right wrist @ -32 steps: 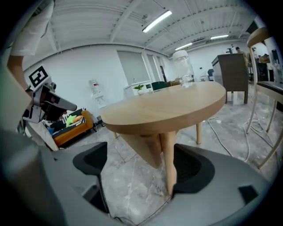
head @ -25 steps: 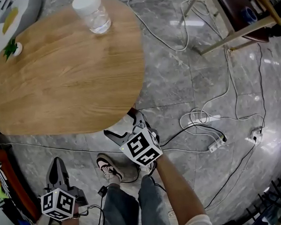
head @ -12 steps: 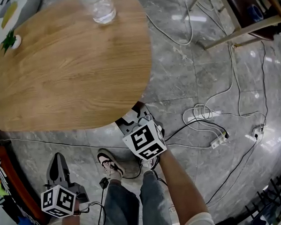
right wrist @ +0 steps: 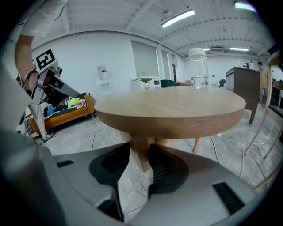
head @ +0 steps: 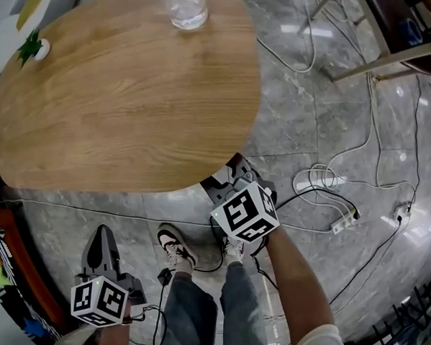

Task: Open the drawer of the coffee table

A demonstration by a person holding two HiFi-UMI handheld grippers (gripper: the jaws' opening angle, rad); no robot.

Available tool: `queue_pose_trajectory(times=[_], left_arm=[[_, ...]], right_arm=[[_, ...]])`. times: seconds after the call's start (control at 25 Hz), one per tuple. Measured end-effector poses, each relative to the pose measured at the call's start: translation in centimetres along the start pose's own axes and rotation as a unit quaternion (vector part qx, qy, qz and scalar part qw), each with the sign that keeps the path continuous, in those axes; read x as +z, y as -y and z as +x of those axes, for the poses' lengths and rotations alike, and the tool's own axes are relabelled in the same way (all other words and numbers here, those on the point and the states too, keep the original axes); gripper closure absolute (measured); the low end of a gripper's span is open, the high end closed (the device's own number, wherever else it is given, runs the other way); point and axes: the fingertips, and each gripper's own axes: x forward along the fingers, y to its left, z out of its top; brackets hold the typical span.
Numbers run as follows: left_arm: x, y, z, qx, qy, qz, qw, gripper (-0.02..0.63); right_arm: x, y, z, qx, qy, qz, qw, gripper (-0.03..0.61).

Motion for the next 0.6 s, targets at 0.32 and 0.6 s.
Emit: queue_pose_trajectory(times=[0.32,0.6], left_arm=[[-0.4,0.1,0.1,0.004,-0.001,-0.004,1.0,0.621],[-1.2,0.0,0.1,0.009,-0.006,-0.007,0.9999,0.621]], right_arm=[[-0.2,-0.3,-0.2,0.017,-0.001,-0.03,0.999,0.453],[-0.2,-0.7,-0.5,0.052,-0.006,-0.071,0.996,0.472]])
